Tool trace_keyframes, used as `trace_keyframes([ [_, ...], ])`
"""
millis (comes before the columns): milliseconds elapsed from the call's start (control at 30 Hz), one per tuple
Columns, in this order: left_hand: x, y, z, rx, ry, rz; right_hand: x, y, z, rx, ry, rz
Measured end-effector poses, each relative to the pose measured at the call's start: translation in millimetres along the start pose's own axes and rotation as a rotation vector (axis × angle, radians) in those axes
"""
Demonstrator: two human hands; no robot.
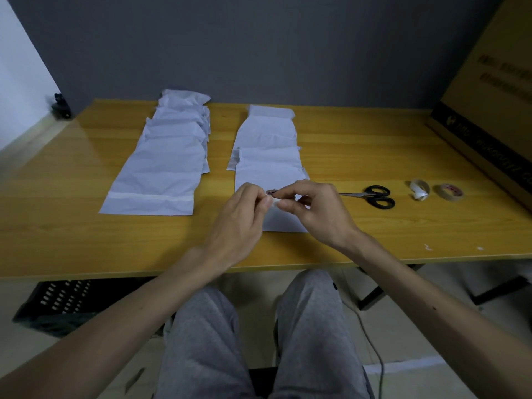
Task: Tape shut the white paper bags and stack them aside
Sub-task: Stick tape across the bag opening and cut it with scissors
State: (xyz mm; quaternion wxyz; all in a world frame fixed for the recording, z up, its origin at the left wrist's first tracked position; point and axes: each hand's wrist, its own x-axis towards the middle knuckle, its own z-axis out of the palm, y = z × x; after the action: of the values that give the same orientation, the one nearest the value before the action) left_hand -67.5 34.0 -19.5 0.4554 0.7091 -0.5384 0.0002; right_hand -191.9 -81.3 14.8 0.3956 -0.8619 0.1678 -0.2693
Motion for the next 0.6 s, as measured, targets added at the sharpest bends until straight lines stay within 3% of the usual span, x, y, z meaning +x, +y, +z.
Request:
trace_keyframes([
  [200, 4.1, 3.3, 0.2, 0.308, 0.055, 0.176, -0.4, 1.8, 3.8, -0.032, 0.025, -0.023],
  [433, 4.6, -2.6, 1.7, 0.033, 0.034, 0.154, -2.2, -2.2, 0.9, 0.068, 0.006, 0.014],
  [600, 3.5, -0.8, -3.7, 0.015, -0.005, 0.154, -1.4, 0.3, -5.1, 0.129, -0.082, 0.062],
])
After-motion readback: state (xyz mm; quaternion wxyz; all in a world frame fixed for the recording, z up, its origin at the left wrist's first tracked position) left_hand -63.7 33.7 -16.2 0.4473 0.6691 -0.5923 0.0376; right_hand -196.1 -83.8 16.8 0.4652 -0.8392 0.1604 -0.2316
